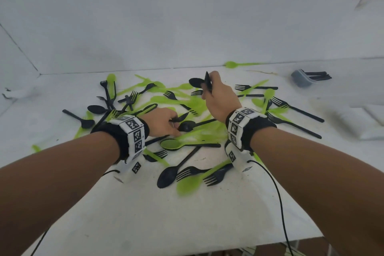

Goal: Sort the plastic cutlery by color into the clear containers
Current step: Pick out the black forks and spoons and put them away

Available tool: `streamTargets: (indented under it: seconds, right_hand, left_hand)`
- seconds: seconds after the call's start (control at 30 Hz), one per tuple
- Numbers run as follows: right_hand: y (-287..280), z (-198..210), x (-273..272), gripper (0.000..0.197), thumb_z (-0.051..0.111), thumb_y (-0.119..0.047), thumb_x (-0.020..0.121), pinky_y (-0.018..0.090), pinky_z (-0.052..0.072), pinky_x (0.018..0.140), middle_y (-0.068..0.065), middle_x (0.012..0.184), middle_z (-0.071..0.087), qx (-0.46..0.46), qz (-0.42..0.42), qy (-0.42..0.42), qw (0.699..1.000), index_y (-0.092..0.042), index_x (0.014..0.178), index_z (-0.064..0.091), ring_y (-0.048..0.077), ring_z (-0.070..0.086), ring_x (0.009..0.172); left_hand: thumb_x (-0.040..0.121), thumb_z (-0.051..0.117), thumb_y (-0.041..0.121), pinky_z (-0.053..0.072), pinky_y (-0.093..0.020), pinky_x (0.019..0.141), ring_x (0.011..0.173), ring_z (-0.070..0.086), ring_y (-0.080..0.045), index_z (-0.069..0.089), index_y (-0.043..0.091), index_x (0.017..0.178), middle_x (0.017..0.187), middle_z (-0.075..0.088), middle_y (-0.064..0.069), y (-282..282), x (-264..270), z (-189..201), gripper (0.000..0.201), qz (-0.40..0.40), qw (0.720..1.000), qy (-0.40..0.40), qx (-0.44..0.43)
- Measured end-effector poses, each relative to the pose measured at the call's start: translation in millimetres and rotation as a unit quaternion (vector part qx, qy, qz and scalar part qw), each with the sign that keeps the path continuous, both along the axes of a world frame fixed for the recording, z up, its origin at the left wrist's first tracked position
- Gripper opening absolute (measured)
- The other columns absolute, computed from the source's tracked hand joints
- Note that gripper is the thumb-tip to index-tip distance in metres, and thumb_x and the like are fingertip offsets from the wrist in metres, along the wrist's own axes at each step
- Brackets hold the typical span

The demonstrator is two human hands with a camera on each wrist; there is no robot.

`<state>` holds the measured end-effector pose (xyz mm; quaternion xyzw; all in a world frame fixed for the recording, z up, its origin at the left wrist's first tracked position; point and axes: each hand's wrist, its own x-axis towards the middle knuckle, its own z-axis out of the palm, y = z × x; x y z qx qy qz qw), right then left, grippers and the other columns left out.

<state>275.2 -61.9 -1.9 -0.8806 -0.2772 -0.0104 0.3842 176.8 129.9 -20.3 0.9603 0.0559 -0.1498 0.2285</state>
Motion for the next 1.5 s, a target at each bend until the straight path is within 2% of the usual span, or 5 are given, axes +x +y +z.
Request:
streamTargets:
  seconds: [0.4, 0.57, 0.73, 0.9, 1.5]
  right_hand:
    - [-6, -8, -16, 0.028, 0.037, -0.043, 0.107, 0.036, 0.038, 0.067, 0.007, 0.094, 0.057, -0.128, -0.023, -0.024, 0.991, -0.017, 0.101, 0.047, 0.032, 0.057, 0.083]
    - [4, -15, -38, 0.036, 0.034, -0.047, 0.106, 0.043, 0.037, 0.084, 0.004, 0.106, 0.064, -0.331, -0.025, -0.176, 0.927, -0.021, 0.112, 0.058, 0.032, 0.054, 0.109]
    - [29, -3, -62, 0.028, 0.035, -0.046, 0.108, 0.035, 0.039, 0.056, 0.002, 0.076, 0.056, -0.22, 0.101, -0.006, 0.97, -0.02, 0.101, 0.041, 0.028, 0.058, 0.071]
    - [46, 6, -83, 0.031, 0.055, -0.045, 0.097, 0.036, 0.05, 0.081, 0.005, 0.099, 0.066, -0.322, 0.216, 0.128, 0.913, -0.016, 0.108, 0.06, 0.027, 0.062, 0.093]
    - [48, 10, -88, 0.023, 0.089, -0.034, 0.072, 0.028, 0.056, 0.071, -0.006, 0.077, 0.074, -0.411, 0.301, 0.128, 0.851, -0.024, 0.09, 0.079, 0.014, 0.068, 0.072]
  left_hand:
    - [0.106, 0.048, 0.025, 0.048, -0.03, 0.062, 0.072, 0.06, -0.018, 0.051, 0.014, 0.111, 0.096, 0.068, -0.006, -1, -8, 17, 0.012, 0.083, 0.982, -0.151, -0.08]
    - [0.106, 0.047, 0.03, 0.039, -0.029, 0.055, 0.07, 0.054, -0.017, 0.045, 0.021, 0.108, 0.082, 0.06, -0.003, 15, -21, 29, 0.009, 0.179, 0.935, -0.225, -0.205]
    - [0.106, 0.05, 0.029, 0.038, -0.034, 0.06, 0.064, 0.047, -0.016, 0.051, 0.024, 0.1, 0.082, 0.058, -0.004, 33, -48, 25, 0.008, 0.116, 0.965, -0.189, -0.137]
    - [0.108, 0.04, 0.024, 0.044, -0.041, 0.057, 0.058, 0.05, -0.023, 0.051, 0.023, 0.105, 0.074, 0.059, -0.006, 54, -76, 23, 0.012, 0.09, 0.983, -0.149, -0.06]
    - [0.102, 0.054, 0.029, 0.04, -0.032, 0.062, 0.065, 0.049, -0.017, 0.053, 0.016, 0.089, 0.071, 0.053, -0.002, 66, -100, 29, 0.018, 0.133, 0.974, -0.164, -0.088]
